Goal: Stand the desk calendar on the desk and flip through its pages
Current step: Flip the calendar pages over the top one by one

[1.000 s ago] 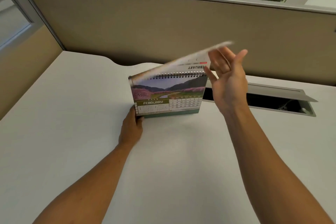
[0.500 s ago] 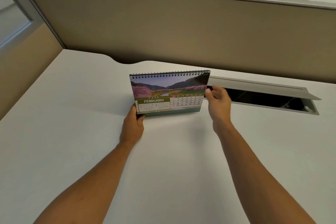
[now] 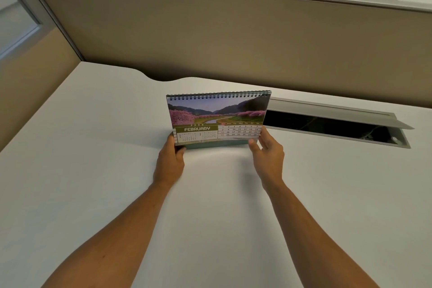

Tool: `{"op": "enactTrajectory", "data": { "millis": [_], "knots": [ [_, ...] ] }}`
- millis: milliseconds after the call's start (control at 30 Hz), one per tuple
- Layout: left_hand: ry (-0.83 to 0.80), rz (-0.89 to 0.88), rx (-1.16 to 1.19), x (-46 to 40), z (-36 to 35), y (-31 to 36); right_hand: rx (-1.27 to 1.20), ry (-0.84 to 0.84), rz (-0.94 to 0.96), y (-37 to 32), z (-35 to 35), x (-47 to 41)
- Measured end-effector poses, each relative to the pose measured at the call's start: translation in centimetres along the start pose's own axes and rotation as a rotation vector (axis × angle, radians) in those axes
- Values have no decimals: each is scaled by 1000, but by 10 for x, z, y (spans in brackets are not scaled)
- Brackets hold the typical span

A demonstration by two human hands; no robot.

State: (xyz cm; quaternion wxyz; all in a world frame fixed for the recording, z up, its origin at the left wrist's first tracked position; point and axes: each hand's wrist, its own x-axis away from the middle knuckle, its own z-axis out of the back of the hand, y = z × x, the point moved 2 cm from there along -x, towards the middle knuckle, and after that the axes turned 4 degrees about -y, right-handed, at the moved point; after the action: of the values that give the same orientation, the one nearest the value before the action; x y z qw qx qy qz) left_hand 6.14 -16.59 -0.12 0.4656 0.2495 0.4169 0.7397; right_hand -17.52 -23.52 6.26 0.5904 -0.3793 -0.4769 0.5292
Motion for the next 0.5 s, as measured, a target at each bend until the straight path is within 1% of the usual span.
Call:
{"op": "enactTrajectory", "data": {
  "millis": [233, 500],
  "knots": [
    [-3, -3, 4, -1, 1, 0, 45, 136, 43, 2, 10, 3],
    [11, -32, -5, 0, 1, 1, 44, 162, 72, 4, 23, 4]
  ]
}}
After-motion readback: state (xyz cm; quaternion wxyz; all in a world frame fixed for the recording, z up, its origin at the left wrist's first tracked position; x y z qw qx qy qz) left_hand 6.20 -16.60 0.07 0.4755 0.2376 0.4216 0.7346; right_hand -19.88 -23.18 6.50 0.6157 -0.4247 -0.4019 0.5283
